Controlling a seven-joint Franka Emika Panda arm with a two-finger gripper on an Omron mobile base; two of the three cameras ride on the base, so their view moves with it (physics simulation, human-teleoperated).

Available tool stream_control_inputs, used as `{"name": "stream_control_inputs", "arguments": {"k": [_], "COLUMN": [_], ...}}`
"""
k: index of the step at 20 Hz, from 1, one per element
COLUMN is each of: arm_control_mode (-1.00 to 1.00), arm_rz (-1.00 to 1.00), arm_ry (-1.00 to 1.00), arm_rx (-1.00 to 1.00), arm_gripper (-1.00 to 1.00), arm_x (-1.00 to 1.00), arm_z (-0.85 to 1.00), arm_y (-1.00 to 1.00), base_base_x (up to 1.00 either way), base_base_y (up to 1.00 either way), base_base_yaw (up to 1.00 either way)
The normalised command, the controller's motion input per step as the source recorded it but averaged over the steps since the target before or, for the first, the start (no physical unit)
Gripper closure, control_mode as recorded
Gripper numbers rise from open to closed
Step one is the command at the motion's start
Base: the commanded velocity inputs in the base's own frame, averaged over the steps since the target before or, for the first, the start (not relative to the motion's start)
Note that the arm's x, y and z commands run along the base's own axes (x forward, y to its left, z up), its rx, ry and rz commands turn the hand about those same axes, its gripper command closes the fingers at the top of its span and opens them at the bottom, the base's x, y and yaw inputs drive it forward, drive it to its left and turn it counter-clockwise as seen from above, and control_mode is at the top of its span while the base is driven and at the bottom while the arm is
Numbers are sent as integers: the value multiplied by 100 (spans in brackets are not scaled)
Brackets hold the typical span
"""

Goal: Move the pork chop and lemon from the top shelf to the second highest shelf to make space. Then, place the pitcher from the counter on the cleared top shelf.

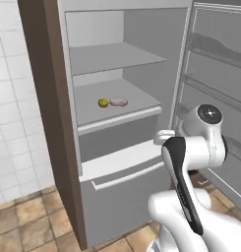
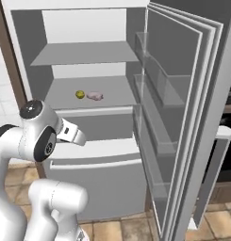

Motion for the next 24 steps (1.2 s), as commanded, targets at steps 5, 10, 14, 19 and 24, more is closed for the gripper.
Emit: {"name": "stream_control_inputs", "arguments": {"k": [5,10,14,19,24], "arm_control_mode": [100,100,100,100,100], "arm_rz": [0,0,0,0,0], "arm_ry": [0,0,0,0,0], "arm_rx": [0,0,0,0,0], "arm_gripper": [-100,-100,-100,-100,-100], "arm_x": [0,0,0,0,0], "arm_z": [0,0,0,0,0], "arm_y": [0,0,0,0,0], "base_base_x": [-87,-31,0,-15,-81], "base_base_y": [27,63,69,67,51], "base_base_yaw": [-66,-75,-74,-74,-71]}}
